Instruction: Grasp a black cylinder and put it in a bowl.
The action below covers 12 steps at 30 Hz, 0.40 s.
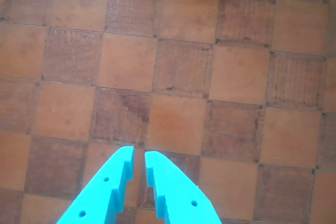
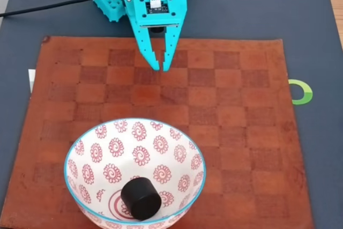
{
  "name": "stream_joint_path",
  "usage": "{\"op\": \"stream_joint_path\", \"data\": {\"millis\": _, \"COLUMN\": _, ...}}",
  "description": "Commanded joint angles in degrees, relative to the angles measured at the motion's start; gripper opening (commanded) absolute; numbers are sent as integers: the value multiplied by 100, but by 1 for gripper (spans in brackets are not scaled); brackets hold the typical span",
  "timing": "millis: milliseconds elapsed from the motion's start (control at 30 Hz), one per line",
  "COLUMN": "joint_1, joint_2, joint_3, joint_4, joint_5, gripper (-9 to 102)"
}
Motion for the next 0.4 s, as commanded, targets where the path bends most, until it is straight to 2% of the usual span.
{"op": "stream_joint_path", "data": {"millis": 0, "joint_1": 18, "joint_2": 229, "joint_3": -35, "joint_4": 0, "joint_5": -35, "gripper": 0}}
{"op": "stream_joint_path", "data": {"millis": 367, "joint_1": 44, "joint_2": 229, "joint_3": -35, "joint_4": 0, "joint_5": -35, "gripper": 0}}
